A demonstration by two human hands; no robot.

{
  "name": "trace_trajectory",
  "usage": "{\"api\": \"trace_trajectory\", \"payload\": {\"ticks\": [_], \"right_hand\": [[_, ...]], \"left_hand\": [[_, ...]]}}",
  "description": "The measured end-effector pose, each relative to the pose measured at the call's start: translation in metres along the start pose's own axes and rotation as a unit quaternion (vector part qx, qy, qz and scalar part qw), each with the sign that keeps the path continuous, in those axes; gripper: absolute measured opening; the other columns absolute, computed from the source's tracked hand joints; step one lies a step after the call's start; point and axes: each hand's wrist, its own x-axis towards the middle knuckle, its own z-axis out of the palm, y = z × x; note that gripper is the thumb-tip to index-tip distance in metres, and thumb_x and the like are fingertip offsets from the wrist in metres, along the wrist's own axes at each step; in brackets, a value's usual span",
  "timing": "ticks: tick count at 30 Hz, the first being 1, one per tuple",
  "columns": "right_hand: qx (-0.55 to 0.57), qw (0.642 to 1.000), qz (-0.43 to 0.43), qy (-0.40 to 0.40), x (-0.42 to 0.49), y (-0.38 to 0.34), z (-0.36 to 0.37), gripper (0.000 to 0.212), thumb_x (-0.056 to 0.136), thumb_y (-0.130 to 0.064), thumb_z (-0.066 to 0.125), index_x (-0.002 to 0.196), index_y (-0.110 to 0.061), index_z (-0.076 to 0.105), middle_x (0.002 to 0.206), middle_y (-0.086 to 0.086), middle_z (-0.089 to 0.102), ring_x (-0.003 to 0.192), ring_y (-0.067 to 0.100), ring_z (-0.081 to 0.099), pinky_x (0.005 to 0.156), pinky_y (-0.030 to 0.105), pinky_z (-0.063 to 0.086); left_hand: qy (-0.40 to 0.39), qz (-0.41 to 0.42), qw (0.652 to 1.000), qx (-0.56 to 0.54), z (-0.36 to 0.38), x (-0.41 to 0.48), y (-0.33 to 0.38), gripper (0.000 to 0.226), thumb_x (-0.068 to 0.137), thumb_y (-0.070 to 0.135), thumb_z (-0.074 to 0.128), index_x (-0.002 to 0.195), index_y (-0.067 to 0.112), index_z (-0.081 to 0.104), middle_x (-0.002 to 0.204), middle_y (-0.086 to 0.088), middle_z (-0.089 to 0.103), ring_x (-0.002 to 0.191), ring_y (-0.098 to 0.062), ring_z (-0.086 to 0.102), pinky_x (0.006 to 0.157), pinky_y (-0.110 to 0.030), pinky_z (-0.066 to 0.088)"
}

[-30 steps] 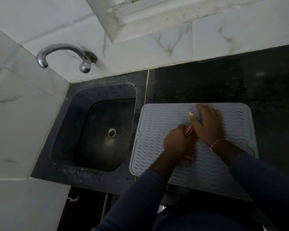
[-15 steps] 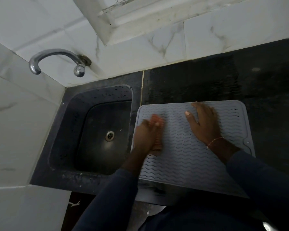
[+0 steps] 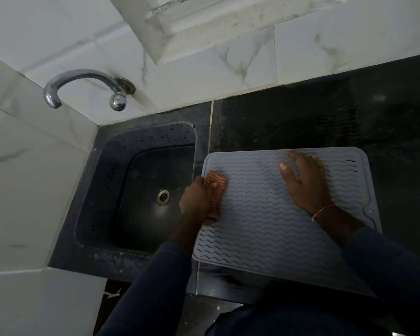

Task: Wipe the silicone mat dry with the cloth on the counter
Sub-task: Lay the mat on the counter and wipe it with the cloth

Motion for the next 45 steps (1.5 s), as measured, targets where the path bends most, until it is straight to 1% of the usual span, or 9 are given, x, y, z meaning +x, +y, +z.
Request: {"api": "trace_trajectory", "payload": {"ticks": [3, 6, 11, 16, 25, 30, 33, 38, 45], "right_hand": [[0.0, 1.0, 0.012, 0.002, -0.001, -0.002, 0.0, 0.06, 0.092, -0.054, 0.035, 0.132, -0.014, 0.053, 0.135, 0.008, 0.056, 0.131, 0.022, 0.044, 0.119, 0.043, 0.017], [-0.002, 1.0, 0.013, 0.0, -0.001, -0.004, 0.001, 0.062, 0.092, -0.056, 0.032, 0.132, -0.014, 0.053, 0.133, 0.008, 0.057, 0.129, 0.022, 0.045, 0.118, 0.047, 0.021], [0.022, 1.0, 0.008, 0.0, 0.0, -0.001, -0.001, 0.063, 0.09, -0.057, 0.031, 0.13, -0.013, 0.055, 0.132, 0.008, 0.059, 0.127, 0.022, 0.047, 0.116, 0.051, 0.023], [-0.007, 1.0, -0.001, -0.004, 0.0, 0.0, 0.002, 0.061, 0.092, -0.056, 0.032, 0.129, -0.014, 0.055, 0.132, 0.007, 0.059, 0.127, 0.022, 0.048, 0.116, 0.05, 0.023], [0.001, 1.0, 0.008, 0.0, -0.001, -0.001, 0.001, 0.066, 0.09, -0.06, 0.031, 0.128, -0.012, 0.057, 0.131, 0.008, 0.059, 0.127, 0.022, 0.048, 0.118, 0.042, 0.017], [-0.046, 0.999, 0.001, -0.011, 0.002, 0.0, 0.003, 0.068, 0.089, -0.064, 0.029, 0.128, -0.015, 0.056, 0.131, 0.007, 0.059, 0.127, 0.021, 0.049, 0.117, 0.045, 0.02], [-0.052, 0.999, 0.0, -0.015, 0.001, 0.0, 0.004, 0.068, 0.089, -0.064, 0.029, 0.129, -0.016, 0.054, 0.133, 0.007, 0.058, 0.128, 0.022, 0.048, 0.118, 0.045, 0.019], [-0.033, 0.999, -0.005, -0.013, 0.0, -0.001, 0.002, 0.067, 0.09, -0.062, 0.031, 0.128, -0.013, 0.056, 0.131, 0.009, 0.059, 0.127, 0.023, 0.049, 0.118, 0.046, 0.02], [-0.045, 0.999, -0.006, -0.017, 0.0, 0.002, 0.002, 0.064, 0.09, -0.062, 0.033, 0.129, -0.015, 0.055, 0.131, 0.008, 0.059, 0.127, 0.023, 0.048, 0.118, 0.045, 0.019]], "left_hand": [[0.016, -0.006, 0.999, -0.031, 0.002, -0.004, 0.014, 0.041, 0.095, 0.055, 0.042, 0.11, 0.018, 0.053, 0.095, -0.002, 0.065, 0.086, -0.02, 0.064, 0.081, -0.045, 0.055], [-0.041, 0.083, 0.986, -0.135, 0.03, -0.028, 0.068, 0.037, 0.097, 0.052, 0.044, 0.108, 0.018, 0.052, 0.091, 0.0, 0.064, 0.078, -0.016, 0.064, 0.075, -0.046, 0.057], [-0.093, 0.226, 0.97, -0.011, 0.067, -0.066, 0.131, 0.033, 0.096, 0.045, 0.047, 0.117, 0.019, 0.051, 0.085, 0.0, 0.059, 0.073, -0.018, 0.059, 0.066, -0.037, 0.054], [-0.064, 0.105, 0.989, -0.085, 0.037, -0.023, 0.051, 0.031, 0.099, 0.045, 0.044, 0.118, 0.023, 0.054, 0.101, 0.003, 0.064, 0.085, -0.013, 0.061, 0.076, -0.037, 0.052], [0.048, -0.055, 0.997, -0.01, -0.01, 0.009, -0.027, 0.035, 0.095, 0.047, 0.046, 0.11, 0.017, 0.057, 0.099, -0.003, 0.065, 0.093, -0.025, 0.062, 0.08, -0.036, 0.047], [-0.044, 0.059, 0.985, -0.158, 0.023, -0.023, 0.025, 0.033, 0.094, 0.051, 0.049, 0.106, 0.021, 0.058, 0.094, 0.003, 0.067, 0.082, -0.014, 0.067, 0.078, -0.043, 0.057], [-0.079, 0.122, 0.983, -0.109, 0.049, -0.043, 0.062, 0.029, 0.092, 0.046, 0.054, 0.109, 0.023, 0.056, 0.095, 0.004, 0.067, 0.082, -0.012, 0.065, 0.075, -0.04, 0.057], [-0.055, 0.035, 0.994, -0.083, 0.016, -0.017, 0.017, 0.031, 0.09, 0.053, 0.053, 0.097, 0.023, 0.059, 0.087, 0.004, 0.066, 0.08, -0.016, 0.065, 0.077, -0.042, 0.057], [0.026, -0.051, 0.997, 0.046, -0.022, 0.003, -0.018, 0.036, 0.092, 0.052, 0.049, 0.104, 0.02, 0.059, 0.094, -0.001, 0.065, 0.085, -0.02, 0.063, 0.075, -0.035, 0.05]]}}
